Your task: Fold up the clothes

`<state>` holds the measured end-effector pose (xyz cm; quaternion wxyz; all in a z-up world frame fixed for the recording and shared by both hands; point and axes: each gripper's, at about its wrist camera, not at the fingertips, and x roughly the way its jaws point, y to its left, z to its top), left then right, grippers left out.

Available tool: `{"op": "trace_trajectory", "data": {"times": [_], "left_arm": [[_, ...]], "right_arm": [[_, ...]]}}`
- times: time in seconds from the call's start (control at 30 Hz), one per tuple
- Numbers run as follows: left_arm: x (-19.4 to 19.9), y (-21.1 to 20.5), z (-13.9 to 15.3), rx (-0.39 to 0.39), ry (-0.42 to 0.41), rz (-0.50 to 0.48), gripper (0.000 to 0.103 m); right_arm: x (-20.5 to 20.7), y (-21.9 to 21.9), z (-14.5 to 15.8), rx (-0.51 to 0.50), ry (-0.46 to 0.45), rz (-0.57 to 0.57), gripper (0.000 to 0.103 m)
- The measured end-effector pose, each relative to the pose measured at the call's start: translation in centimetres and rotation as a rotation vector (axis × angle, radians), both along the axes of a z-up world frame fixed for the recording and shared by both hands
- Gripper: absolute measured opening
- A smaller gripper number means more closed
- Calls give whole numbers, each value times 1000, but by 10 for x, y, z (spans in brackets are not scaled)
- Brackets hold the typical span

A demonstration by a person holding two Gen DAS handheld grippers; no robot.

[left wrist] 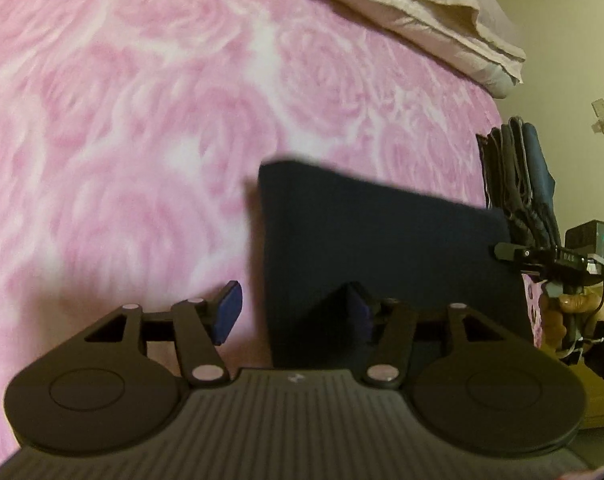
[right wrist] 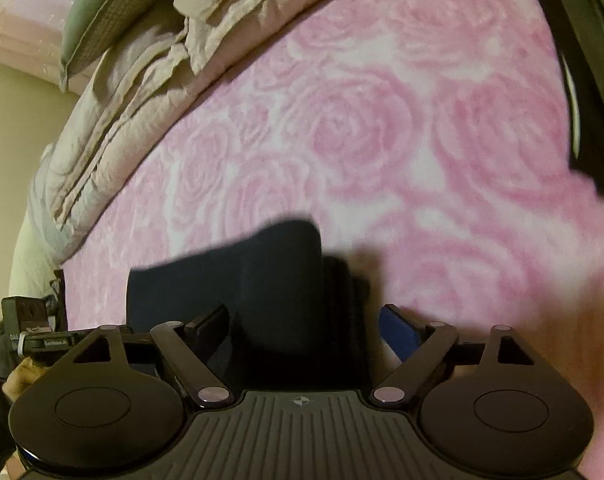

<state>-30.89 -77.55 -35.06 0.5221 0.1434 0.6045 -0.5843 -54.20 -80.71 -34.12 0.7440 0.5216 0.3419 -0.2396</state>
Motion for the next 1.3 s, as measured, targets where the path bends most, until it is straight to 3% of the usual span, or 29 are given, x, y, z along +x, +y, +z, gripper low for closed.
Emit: {"op": "trace_trajectory", "data": {"times": [0.33, 0.37, 0.4, 0.57, 0.7, 0.8, 0.87, 0.97, 1.1, 1.2, 1.3], "left_arm": [[5, -45, -19, 44, 57, -88, 55], [4, -46, -19, 40, 57, -96, 47], [2, -47, -19, 36, 57, -103, 46], [-3, -51, -17, 16, 57, -138, 25], [-3, -49, -2, -28, 40, -163, 18], [0, -49, 26, -99, 17, -174, 17], [4, -50, 57, -190, -3, -170, 17], [2, -43, 110, -350, -84, -204, 17], [-19, 0, 166, -514, -233, -298, 16], [-46, 60, 169, -563, -301, -391, 16], [-70, 131, 147, -554, -323, -521, 16]], "right_arm": [[15, -32, -27, 122, -44, 40, 87], [12, -34, -29, 143, -53, 30, 84], [10, -36, -30, 158, -47, 21, 65], [9, -37, -28, 193, -45, 26, 51], [11, -36, -12, 151, -51, 42, 47], [13, -38, 15, 71, -90, 51, 46], [14, -41, 40, -7, -134, 51, 46], [15, -36, 89, -225, -203, 104, 46], [9, 8, 139, -515, -213, 194, 46], [-10, 74, 139, -633, -182, 224, 46], [-41, 152, 107, -634, -137, 183, 47]]}}
